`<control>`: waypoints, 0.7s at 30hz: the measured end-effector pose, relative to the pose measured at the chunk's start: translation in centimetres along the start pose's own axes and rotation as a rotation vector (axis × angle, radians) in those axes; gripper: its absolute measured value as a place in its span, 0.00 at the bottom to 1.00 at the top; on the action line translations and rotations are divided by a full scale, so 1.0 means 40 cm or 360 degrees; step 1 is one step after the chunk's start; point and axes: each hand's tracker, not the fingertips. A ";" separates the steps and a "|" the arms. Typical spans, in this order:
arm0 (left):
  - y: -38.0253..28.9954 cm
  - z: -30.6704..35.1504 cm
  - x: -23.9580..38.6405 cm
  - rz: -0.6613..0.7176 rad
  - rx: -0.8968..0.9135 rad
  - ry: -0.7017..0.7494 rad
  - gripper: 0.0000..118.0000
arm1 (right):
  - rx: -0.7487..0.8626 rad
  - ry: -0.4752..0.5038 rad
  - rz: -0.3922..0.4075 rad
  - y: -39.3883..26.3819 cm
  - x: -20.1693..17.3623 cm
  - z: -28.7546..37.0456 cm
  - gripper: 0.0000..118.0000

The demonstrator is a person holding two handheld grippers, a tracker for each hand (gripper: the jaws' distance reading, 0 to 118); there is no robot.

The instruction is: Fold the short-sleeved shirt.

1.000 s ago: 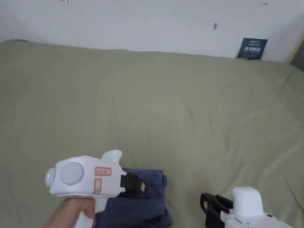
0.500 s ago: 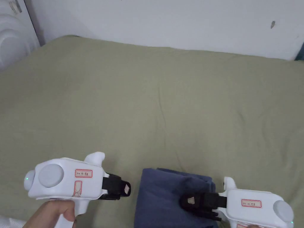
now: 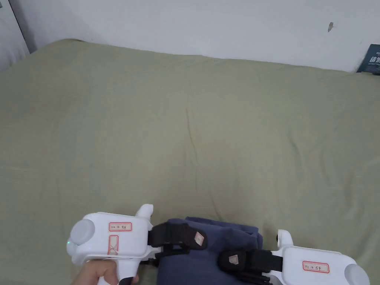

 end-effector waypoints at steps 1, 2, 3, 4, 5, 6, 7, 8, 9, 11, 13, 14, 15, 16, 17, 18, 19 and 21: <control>0.005 -0.006 0.000 -0.0023 -0.0020 0.0021 0.19 | 0.0003 0.0000 0.0000 0.001 0.000 0.001 0.01; 0.004 -0.013 -0.007 -0.0044 -0.0039 0.0214 0.19 | 0.0008 -0.0002 -0.0001 0.003 -0.001 0.005 0.01; 0.001 -0.006 -0.026 -0.0061 -0.0028 0.0236 0.19 | 0.0021 -0.0027 0.0009 0.004 -0.008 0.009 0.01; 0.007 0.006 -0.036 0.0003 -0.0046 0.0113 0.19 | 0.0033 -0.0072 0.0039 0.004 -0.016 0.012 0.01; 0.010 0.013 -0.024 0.0042 -0.0020 0.0068 0.19 | 0.0047 -0.0099 0.0091 0.002 -0.035 0.019 0.01; 0.011 0.021 -0.011 0.0005 -0.0012 0.0114 0.19 | 0.0072 -0.0150 0.0143 -0.002 -0.058 0.028 0.01; 0.014 0.031 -0.006 -0.0060 -0.0035 0.0136 0.19 | 0.0089 -0.0186 0.0187 -0.005 -0.078 0.034 0.01; 0.020 0.049 0.007 -0.0072 -0.0037 0.0147 0.19 | 0.0104 -0.0214 0.0257 -0.010 -0.104 0.043 0.01; 0.031 0.075 0.015 -0.0081 -0.0031 0.0158 0.19 | 0.0131 -0.0231 0.0312 -0.015 -0.128 0.055 0.01; 0.060 0.160 0.019 -0.0142 0.0007 0.0254 0.19 | 0.0162 -0.0274 0.0402 -0.022 -0.169 0.077 0.01; 0.088 0.272 0.020 -0.0186 0.0087 0.0374 0.19 | 0.0226 -0.0344 0.0495 -0.028 -0.204 0.093 0.01; 0.110 0.338 0.005 -0.0175 0.0123 0.0434 0.19 | 0.0254 -0.0388 0.0541 -0.029 -0.224 0.102 0.01; 0.132 0.407 -0.015 -0.0128 0.0155 0.0490 0.19 | 0.0306 -0.0444 0.0589 -0.030 -0.239 0.107 0.01; 0.149 0.459 -0.029 -0.0129 0.0177 0.0546 0.19 | 0.0330 -0.0482 0.0638 -0.029 -0.249 0.109 0.01; 0.167 0.514 -0.034 -0.0124 0.0225 0.0630 0.19 | 0.0365 -0.0511 0.0668 -0.028 -0.258 0.112 0.01; 0.191 0.569 -0.056 -0.0098 0.0222 0.0699 0.19 | 0.0393 -0.0545 0.0694 -0.021 -0.264 0.116 0.01; 0.207 0.607 -0.072 -0.0074 0.0272 0.0736 0.19 | 0.0402 -0.0562 0.0705 -0.018 -0.267 0.116 0.01; 0.251 0.677 -0.106 -0.0010 0.0310 0.0806 0.19 | 0.0396 -0.0550 0.0692 -0.007 -0.267 0.112 0.01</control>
